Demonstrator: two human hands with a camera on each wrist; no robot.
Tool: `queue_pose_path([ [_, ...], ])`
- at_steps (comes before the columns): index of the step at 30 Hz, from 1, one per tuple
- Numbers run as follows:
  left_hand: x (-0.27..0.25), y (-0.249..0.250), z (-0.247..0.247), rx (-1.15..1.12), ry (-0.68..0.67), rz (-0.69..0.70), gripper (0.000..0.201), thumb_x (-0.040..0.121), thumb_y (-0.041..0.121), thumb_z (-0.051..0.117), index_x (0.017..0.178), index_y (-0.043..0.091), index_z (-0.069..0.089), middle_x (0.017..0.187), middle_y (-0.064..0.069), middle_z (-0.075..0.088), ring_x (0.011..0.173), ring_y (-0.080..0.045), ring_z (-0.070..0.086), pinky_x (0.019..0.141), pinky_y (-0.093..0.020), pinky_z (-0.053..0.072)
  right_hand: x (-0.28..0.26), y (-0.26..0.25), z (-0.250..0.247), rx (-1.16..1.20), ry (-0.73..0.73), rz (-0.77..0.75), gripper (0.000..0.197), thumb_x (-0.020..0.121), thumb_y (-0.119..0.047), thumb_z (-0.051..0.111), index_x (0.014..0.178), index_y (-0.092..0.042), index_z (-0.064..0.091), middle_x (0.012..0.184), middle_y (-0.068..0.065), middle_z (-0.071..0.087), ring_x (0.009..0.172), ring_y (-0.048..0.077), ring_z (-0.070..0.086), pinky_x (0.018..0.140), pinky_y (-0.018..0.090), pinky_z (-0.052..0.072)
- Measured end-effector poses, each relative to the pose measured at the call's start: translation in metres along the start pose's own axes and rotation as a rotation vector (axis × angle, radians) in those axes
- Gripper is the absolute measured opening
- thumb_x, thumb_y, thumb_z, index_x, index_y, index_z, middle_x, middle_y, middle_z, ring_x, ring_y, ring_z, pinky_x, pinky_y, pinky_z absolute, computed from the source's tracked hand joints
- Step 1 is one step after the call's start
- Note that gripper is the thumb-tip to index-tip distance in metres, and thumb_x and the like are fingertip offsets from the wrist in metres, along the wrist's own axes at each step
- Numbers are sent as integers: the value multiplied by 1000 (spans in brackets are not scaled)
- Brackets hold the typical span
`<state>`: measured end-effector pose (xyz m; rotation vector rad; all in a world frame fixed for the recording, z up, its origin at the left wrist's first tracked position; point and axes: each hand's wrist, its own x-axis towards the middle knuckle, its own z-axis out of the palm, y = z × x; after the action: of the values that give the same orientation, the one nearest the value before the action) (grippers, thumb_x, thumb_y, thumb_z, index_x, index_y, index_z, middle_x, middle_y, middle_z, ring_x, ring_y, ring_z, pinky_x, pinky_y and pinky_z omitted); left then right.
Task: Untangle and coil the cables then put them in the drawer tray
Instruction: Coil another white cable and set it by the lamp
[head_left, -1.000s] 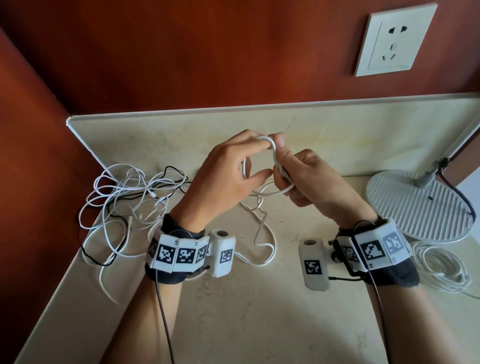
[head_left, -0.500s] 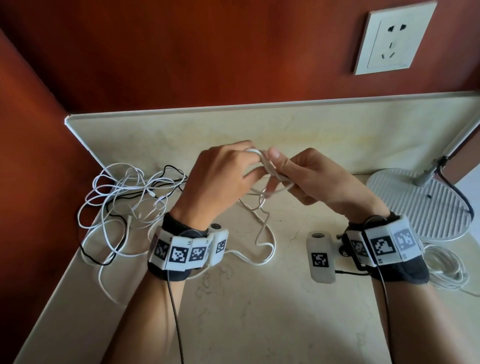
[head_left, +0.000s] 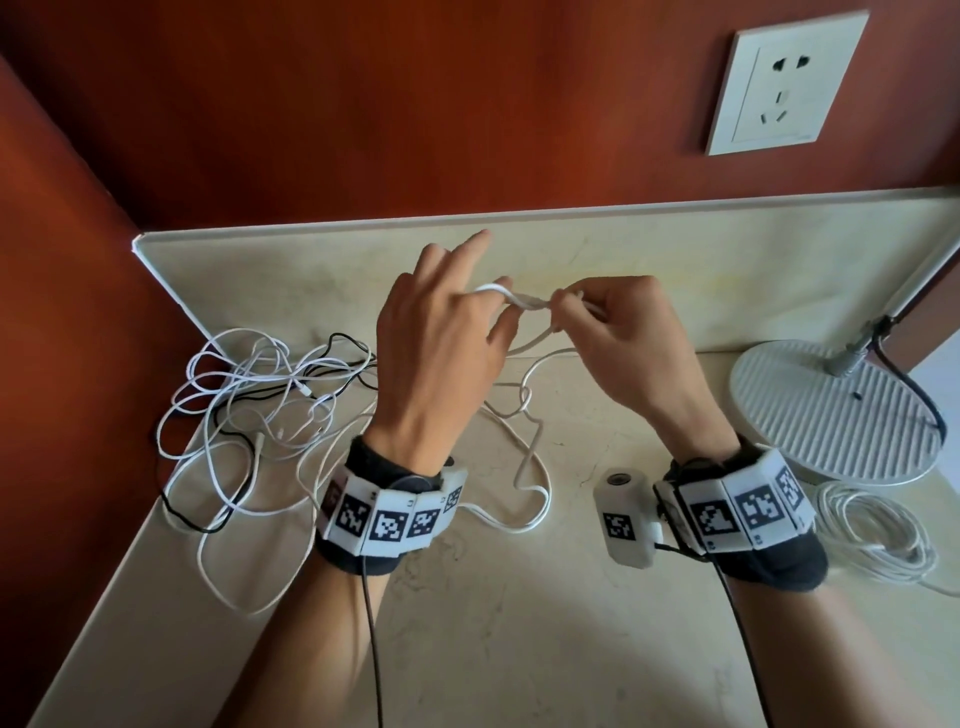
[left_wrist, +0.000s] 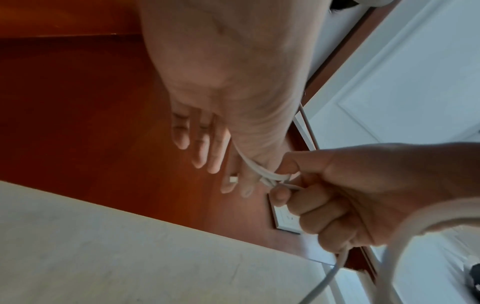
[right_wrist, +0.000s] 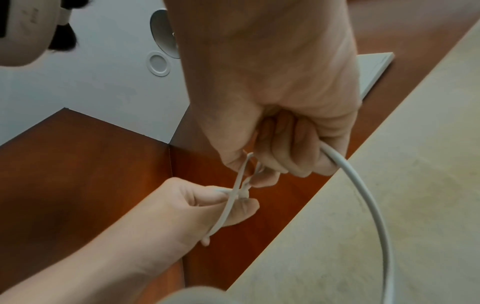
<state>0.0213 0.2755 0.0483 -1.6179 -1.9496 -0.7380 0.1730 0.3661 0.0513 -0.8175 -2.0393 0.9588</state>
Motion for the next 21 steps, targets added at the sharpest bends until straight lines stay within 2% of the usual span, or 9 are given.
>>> queue_pose_path([
  [2, -2, 4, 0, 25, 17, -38, 18, 92, 30, 71, 97, 16, 82, 142, -2, 63, 103, -30, 60, 78, -41, 49, -1, -2, 3, 0, 32, -21, 37, 96, -16, 56, 67, 7, 52, 52, -7, 27, 50, 11, 22, 47, 22, 18],
  [5, -3, 3, -2, 55, 56, -31, 17, 91, 30, 73, 86, 17, 82, 146, -2, 60, 107, -29, 59, 84, -42, 41, 0, 0, 3, 12, 101, -15, 39, 95, -16, 56, 61, -4, 43, 51, -8, 28, 50, 9, 22, 47, 23, 18],
  [7, -1, 3, -3, 35, 38, 95, 14, 90, 29, 74, 85, 19, 82, 155, -2, 52, 119, -28, 55, 91, -42, 39, 3, 2, 0, -2, 102, -19, 35, 95, -16, 55, 64, -1, 49, 52, -6, 31, 50, 9, 23, 47, 24, 19],
  [10, 1, 7, 1, 28, -109, 328, 14, 89, 26, 70, 87, 22, 82, 162, -2, 41, 136, -28, 46, 102, -43, 37, 1, 1, 0, -36, -26, -80, 30, 93, -14, 56, 67, 0, 58, 51, 0, 39, 49, 9, 28, 47, 22, 23],
  [12, -1, 7, 7, 21, -210, 379, 23, 90, 24, 60, 88, 16, 82, 145, -5, 58, 124, -28, 54, 95, -42, 41, -1, -1, 0, -75, -129, -105, 31, 92, -14, 56, 63, -5, 55, 49, -4, 39, 48, 10, 29, 46, 20, 23],
  [13, -2, 6, 10, 9, -233, 361, 21, 89, 20, 61, 87, 13, 81, 125, -7, 67, 108, -29, 59, 84, -42, 45, -1, -1, 0, -94, -155, -100, 32, 93, -15, 56, 62, -6, 53, 49, -5, 36, 48, 11, 29, 46, 20, 24],
  [15, -5, 2, 11, 11, -251, 277, 9, 88, 14, 72, 83, 10, 78, 89, -5, 63, 79, -30, 59, 63, -41, 46, 0, 1, -2, -110, -178, -89, 34, 94, -18, 56, 63, -3, 53, 50, -6, 32, 50, 12, 27, 46, 22, 23],
  [17, -5, 2, 6, 0, -269, 208, 3, 89, 15, 75, 88, 15, 79, 77, -2, 56, 66, -30, 56, 51, -36, 43, 1, 1, -4, -104, -182, -85, 35, 97, -18, 55, 67, 0, 55, 53, -5, 31, 52, 12, 26, 47, 24, 22],
  [21, -4, 3, 4, -17, -260, 118, 14, 95, 25, 67, 98, 20, 79, 73, 4, 48, 61, -32, 57, 51, -30, 34, 0, 1, -1, -73, -184, -104, 35, 102, -24, 55, 73, -4, 62, 57, 2, 38, 55, 9, 30, 50, 29, 27],
])
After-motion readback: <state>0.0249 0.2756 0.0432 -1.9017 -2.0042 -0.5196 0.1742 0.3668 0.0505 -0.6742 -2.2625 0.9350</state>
